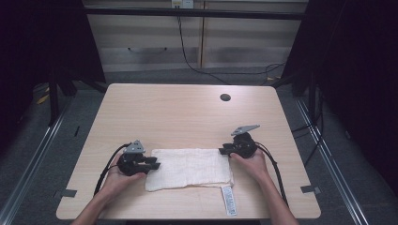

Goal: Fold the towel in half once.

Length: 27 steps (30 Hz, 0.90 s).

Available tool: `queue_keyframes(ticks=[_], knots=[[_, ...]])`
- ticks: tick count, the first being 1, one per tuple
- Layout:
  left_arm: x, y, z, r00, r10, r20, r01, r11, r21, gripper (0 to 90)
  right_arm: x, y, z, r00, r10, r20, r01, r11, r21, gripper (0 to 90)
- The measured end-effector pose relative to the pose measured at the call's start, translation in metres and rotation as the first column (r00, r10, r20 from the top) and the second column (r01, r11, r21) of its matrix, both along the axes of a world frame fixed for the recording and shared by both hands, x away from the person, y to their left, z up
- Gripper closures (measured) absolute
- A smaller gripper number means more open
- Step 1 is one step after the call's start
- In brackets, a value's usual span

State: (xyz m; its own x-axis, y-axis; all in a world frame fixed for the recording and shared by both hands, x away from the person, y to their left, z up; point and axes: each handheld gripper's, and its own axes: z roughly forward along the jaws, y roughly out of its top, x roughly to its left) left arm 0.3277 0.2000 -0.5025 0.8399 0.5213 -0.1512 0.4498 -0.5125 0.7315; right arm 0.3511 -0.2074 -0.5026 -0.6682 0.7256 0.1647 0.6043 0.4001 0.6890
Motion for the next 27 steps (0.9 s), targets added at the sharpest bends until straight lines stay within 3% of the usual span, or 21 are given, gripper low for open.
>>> queue_keyframes(ticks=[10,16,22,23,27], knots=[[-0.002,0.002,0.001,0.9998,0.006,-0.021,-0.006,1.0000,0.002,67.1,-0.002,-0.005,-0.002,0.9999,-0.009,-0.015,0.009,1.000,0.026,85.4],[-0.002,0.005,0.005,0.9994,0.013,-0.033,-0.012,0.9999,0.009,61.0,-0.002,-0.002,-0.004,0.9998,-0.004,-0.019,0.005,0.999,0.049,87.0],[0.012,0.012,0.021,0.9988,0.047,-0.012,-0.048,0.9988,-0.015,58.0,-0.001,-0.001,-0.003,0.9999,0.000,-0.015,0.001,0.999,0.042,87.1],[0.015,0.013,0.024,0.9982,0.060,-0.005,-0.060,0.9976,-0.035,57.9,-0.002,-0.001,-0.003,0.9999,-0.002,-0.014,0.002,0.999,0.041,87.1],[0.030,0.010,0.026,0.9966,0.082,-0.008,-0.082,0.9959,-0.038,57.9,-0.002,-0.001,-0.003,0.9999,-0.004,-0.015,0.004,0.999,0.039,87.1]])
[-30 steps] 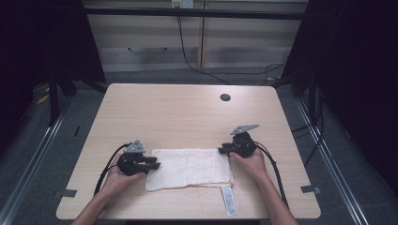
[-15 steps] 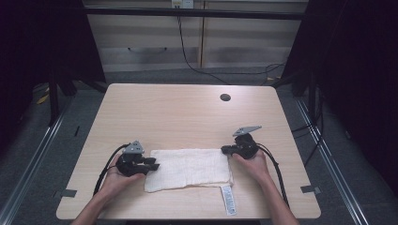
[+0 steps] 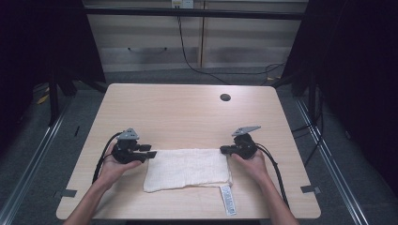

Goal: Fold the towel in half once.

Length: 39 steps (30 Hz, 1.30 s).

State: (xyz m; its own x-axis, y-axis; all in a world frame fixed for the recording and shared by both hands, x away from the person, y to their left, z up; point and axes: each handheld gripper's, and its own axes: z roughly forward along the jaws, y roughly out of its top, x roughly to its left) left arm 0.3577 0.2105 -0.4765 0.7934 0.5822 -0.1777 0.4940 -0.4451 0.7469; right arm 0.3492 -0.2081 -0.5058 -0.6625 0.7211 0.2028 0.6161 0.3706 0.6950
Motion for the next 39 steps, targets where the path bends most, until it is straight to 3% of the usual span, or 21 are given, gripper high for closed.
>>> queue_keyframes(ticks=[2,6,12,19,22,27,33,39], knots=[[0.008,-0.003,-0.003,1.0000,0.005,-0.007,-0.005,0.9997,0.022,57.9,0.000,0.000,0.000,1.0000,0.001,0.000,-0.001,1.000,0.000,87.1],[0.017,-0.007,-0.011,0.9995,0.010,-0.031,-0.010,0.9998,0.017,56.5,0.000,0.000,0.000,1.0000,0.002,-0.001,-0.002,1.000,0.004,87.1],[0.016,-0.010,-0.018,0.9996,-0.006,-0.027,0.008,0.9979,0.064,55.3,0.000,0.000,0.000,1.0000,-0.001,-0.001,0.001,1.000,0.001,87.1],[0.015,-0.007,-0.024,0.9993,-0.026,-0.028,0.028,0.9965,0.079,55.9,0.000,0.000,0.000,1.0000,0.001,0.001,-0.001,1.000,0.005,87.0],[0.013,-0.005,-0.024,0.9991,-0.038,-0.018,0.039,0.9960,0.080,60.8,0.001,0.000,-0.001,1.0000,0.001,-0.004,-0.001,1.000,0.017,87.0],[0.008,-0.005,-0.025,0.9967,-0.081,-0.008,0.081,0.9938,0.076,83.2,0.003,0.000,-0.002,0.9996,-0.009,-0.027,0.010,0.999,0.048,87.2],[0.006,-0.003,-0.026,0.9973,-0.073,-0.010,0.074,0.9949,0.068,85.3,0.002,0.000,0.000,0.9997,-0.014,-0.019,0.015,0.999,0.043,87.3],[0.006,-0.003,-0.024,0.9971,-0.075,-0.010,0.075,0.9952,0.062,85.7,-0.003,-0.003,0.008,0.9997,-0.013,0.020,0.012,0.998,0.061,87.1]])
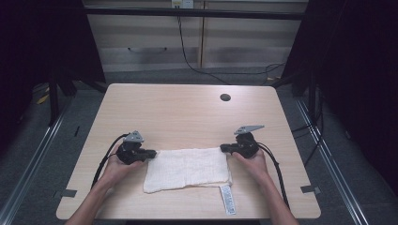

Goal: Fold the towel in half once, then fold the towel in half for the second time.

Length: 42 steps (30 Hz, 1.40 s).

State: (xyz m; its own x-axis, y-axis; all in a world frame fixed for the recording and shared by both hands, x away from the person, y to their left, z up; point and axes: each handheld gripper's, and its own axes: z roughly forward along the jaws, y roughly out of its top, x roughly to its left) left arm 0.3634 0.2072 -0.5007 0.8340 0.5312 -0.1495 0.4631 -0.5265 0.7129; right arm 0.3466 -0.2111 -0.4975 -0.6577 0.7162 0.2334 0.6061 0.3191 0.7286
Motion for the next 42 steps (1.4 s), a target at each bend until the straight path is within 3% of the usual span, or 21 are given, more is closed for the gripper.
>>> queue_keyframes(ticks=[8,21,28,31,33,37,38,42], knots=[[0.001,0.002,0.007,0.9998,0.019,0.009,-0.019,0.9992,-0.035,85.9,-0.004,-0.003,0.010,0.9990,0.008,0.044,-0.009,1.000,0.020,87.3],[0.004,0.006,0.011,0.9991,0.041,-0.011,-0.042,0.9945,-0.096,85.8,-0.010,-0.006,0.028,0.9943,0.021,0.105,-0.027,0.998,0.055,87.2],[0.003,0.008,0.015,0.9988,0.049,-0.004,-0.049,0.9926,-0.111,85.8,-0.017,-0.004,0.038,0.9897,0.039,0.137,-0.047,0.997,0.058,87.2],[0.004,0.009,0.019,0.9980,0.064,0.000,-0.063,0.9890,-0.134,85.8,-0.018,-0.004,0.041,0.9880,0.044,0.148,-0.052,0.997,0.056,87.2],[0.004,0.010,0.025,0.9965,0.083,-0.003,-0.082,0.9796,-0.183,85.8,-0.016,-0.003,0.044,0.9871,0.046,0.153,-0.055,0.997,0.051,87.2],[0.007,0.006,0.038,0.9952,0.092,0.033,-0.083,0.9730,-0.215,85.8,-0.011,-0.003,0.049,0.9860,0.036,0.163,-0.045,0.998,0.052,87.2],[0.007,0.005,0.039,0.9947,0.096,0.036,-0.086,0.9719,-0.219,85.8,-0.011,-0.003,0.050,0.9857,0.034,0.165,-0.044,0.998,0.055,87.2],[0.008,0.005,0.032,0.9942,0.104,0.029,-0.097,0.9793,-0.178,85.8,-0.014,-0.006,0.054,0.9842,0.035,0.174,-0.045,0.998,0.053,87.2]])
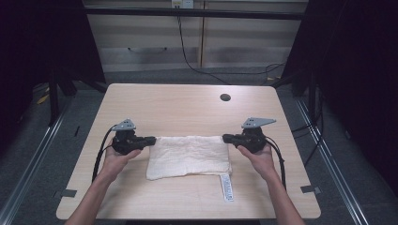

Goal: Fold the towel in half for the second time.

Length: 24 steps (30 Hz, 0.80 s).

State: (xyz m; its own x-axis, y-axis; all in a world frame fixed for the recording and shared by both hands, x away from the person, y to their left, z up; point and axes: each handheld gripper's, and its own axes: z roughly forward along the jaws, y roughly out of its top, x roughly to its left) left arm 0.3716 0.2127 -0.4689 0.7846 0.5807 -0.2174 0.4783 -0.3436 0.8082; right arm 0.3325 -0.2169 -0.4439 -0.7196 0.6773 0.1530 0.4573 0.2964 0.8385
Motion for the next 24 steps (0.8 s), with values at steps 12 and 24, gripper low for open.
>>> queue_keyframes(ticks=[12,24], knots=[[0.002,0.000,-0.015,0.9988,0.040,-0.030,-0.038,0.9979,0.052,85.8,-0.030,0.009,-0.011,0.9963,0.080,-0.029,-0.081,0.996,-0.032,87.2],[-0.001,-0.005,-0.012,0.9992,0.036,-0.017,-0.035,0.9984,0.045,85.8,-0.050,0.010,-0.024,0.9880,0.130,-0.084,-0.136,0.988,-0.074,87.1]])
